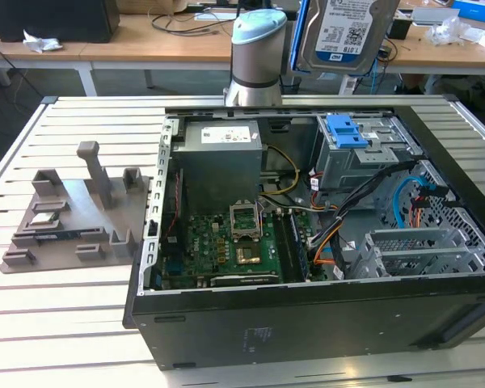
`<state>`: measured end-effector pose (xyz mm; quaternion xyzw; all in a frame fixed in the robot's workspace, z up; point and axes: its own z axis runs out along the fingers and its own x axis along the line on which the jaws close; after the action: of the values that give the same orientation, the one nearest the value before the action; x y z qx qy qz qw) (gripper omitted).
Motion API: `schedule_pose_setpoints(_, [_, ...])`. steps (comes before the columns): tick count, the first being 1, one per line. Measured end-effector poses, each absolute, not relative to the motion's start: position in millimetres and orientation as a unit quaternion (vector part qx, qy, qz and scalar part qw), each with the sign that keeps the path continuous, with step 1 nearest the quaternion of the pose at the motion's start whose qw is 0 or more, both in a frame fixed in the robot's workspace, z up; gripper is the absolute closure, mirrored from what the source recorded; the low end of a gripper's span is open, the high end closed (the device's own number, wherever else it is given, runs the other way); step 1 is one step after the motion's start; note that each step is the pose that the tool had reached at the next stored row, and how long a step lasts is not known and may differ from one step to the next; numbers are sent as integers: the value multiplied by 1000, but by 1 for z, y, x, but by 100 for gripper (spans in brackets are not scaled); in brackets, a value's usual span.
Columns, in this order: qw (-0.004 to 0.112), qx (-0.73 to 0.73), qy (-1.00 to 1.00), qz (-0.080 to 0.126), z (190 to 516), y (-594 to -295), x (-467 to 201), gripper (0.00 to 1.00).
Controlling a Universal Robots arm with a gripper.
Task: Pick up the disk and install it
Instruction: 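Pick up the disk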
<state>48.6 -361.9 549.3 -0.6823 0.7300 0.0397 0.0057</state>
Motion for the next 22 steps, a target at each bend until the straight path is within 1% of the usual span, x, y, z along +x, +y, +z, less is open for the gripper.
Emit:
schedule_pose_setpoints(3, [6, -682, 730, 40, 546, -368, 46, 63])
schedule_pose_setpoints(4, [6, -682, 730, 40, 542, -376, 44, 63])
schedule_pose_setpoints(7, [6, -682, 730, 40, 540, -384, 44, 63])
schedule_pose_setpoints(10, [6, -682, 730, 40, 538, -400, 43, 63])
schedule_pose_setpoints(22, [6, -682, 730, 40, 530, -429, 42, 63])
